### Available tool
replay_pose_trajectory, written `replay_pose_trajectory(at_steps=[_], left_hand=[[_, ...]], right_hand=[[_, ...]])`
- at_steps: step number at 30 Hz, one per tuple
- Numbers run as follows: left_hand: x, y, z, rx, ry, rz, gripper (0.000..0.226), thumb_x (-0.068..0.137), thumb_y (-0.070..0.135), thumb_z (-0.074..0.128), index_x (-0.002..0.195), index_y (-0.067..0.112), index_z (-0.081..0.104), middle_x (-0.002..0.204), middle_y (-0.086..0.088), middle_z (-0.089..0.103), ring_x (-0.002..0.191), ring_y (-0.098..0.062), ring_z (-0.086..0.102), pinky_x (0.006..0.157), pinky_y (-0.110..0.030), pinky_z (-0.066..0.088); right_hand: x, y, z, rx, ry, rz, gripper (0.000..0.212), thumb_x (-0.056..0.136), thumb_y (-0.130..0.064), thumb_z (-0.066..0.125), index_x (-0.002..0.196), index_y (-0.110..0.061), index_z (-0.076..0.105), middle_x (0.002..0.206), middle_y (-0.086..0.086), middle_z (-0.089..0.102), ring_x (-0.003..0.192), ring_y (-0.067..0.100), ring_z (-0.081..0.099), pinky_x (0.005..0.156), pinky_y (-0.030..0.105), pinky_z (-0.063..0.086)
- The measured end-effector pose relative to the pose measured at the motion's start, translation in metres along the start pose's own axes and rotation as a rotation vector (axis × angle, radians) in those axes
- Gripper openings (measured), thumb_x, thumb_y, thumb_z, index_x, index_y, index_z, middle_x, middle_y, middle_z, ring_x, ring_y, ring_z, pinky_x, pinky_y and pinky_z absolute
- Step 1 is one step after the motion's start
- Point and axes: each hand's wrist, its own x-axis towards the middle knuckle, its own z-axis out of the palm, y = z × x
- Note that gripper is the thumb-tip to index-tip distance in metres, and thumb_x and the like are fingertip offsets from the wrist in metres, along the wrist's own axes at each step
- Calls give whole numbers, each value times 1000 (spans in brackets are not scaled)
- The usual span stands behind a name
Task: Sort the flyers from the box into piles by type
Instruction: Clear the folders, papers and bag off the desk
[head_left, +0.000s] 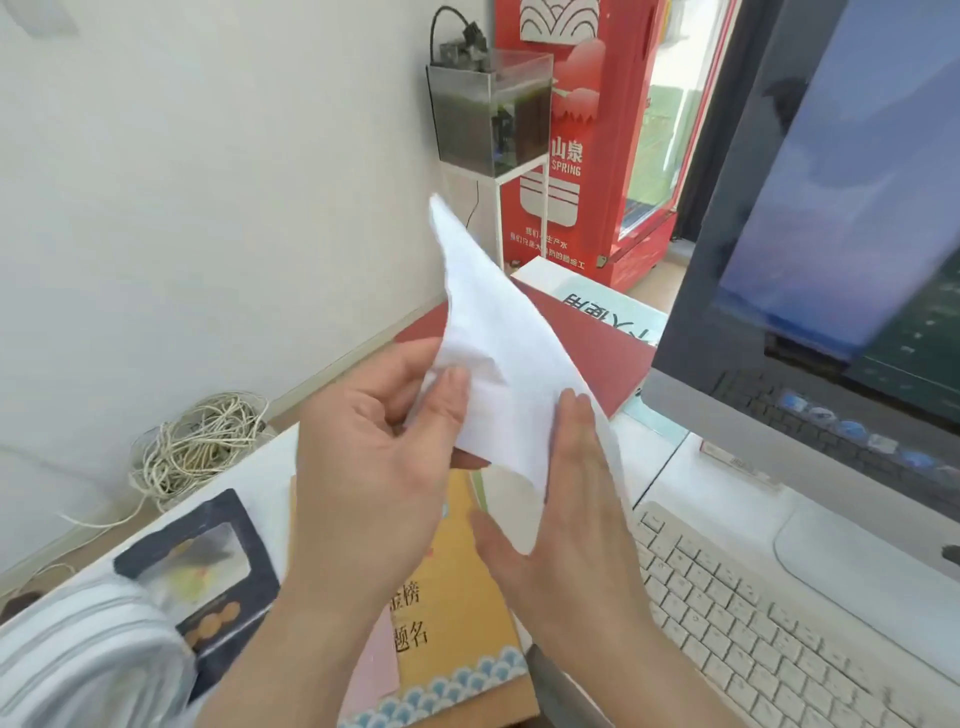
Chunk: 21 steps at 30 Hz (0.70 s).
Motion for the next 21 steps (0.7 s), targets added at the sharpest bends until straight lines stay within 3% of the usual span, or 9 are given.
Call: replay_pose_trajectory(at_steps=[2, 4, 5, 6, 9, 12, 14, 17, 21], left_hand=[[8, 17, -10, -144, 72, -20, 16, 89, 12, 58, 92, 23, 69, 73, 2, 73, 60, -14, 68, 51, -23, 52], [15, 29, -26, -273, 59, -49, 18, 89, 22, 52, 100, 22, 67, 80, -3, 74, 68, -19, 70, 53, -26, 53], [16, 31, -35, -304, 39, -57, 21, 91, 24, 48, 103, 22, 65, 87, -5, 74, 74, -21, 71, 54, -27, 54], [16, 29, -46, -297, 38, -61, 22, 93, 24, 46, 104, 21, 64, 93, -5, 74, 79, -22, 71, 55, -27, 54], [11, -3, -79, 40, 102, -74, 21, 93, 8, 54, 100, 24, 66, 98, 4, 73, 88, -13, 68, 64, -22, 55], [-8, -65, -105, 752, 20, -213, 25, 87, 17, 63, 102, 37, 64, 111, 13, 65, 100, -10, 61, 78, -21, 47], [-26, -109, -114, 1148, -204, -338, 39, 87, 34, 60, 126, 33, 52, 134, 9, 51, 120, -16, 49, 96, -29, 39], [-45, -158, -112, 1247, -447, -480, 69, 88, 45, 56, 146, 22, 26, 155, -2, 19, 140, -25, 21, 113, -35, 23], [-14, -178, -107, 1283, -558, -397, 82, 81, 39, 64, 147, 17, 21, 158, -4, 10, 144, -24, 9, 116, -36, 17]], right_hand=[[9, -7, -6, 35, 43, -55, 64, 95, -31, 49, 149, -35, 15, 133, -14, 52, 119, 9, 52, 92, 19, 42], [21, -11, -22, 200, -58, 14, 30, 98, -21, 47, 112, -46, 56, 72, -28, 58, 68, 0, 57, 61, 13, 40], [30, -11, -34, 327, -87, 86, 27, 98, -20, 48, 91, -42, 62, 64, -26, 60, 62, -1, 57, 56, 14, 39], [38, -9, -44, 475, -89, 158, 27, 97, -18, 50, 82, -36, 63, 71, -26, 66, 66, -2, 62, 59, 16, 46], [64, 8, -61, 742, -213, 300, 15, 92, -12, 60, 94, -22, 71, 91, -11, 75, 80, 11, 72, 68, 27, 56], [72, 37, -40, 304, -359, 379, 12, 88, -14, 66, 94, -24, 70, 89, -7, 74, 74, 13, 71, 65, 29, 57], [69, 53, -18, 38, -388, 391, 10, 88, -18, 62, 96, -23, 66, 90, -5, 70, 77, 17, 66, 71, 36, 56], [59, 64, 1, -202, -385, 357, 7, 93, -25, 53, 97, -21, 58, 88, -1, 64, 76, 20, 59, 70, 35, 52], [52, 75, 7, -252, -365, 310, 11, 96, -24, 46, 100, -20, 55, 88, 0, 63, 77, 23, 58, 69, 36, 49]])
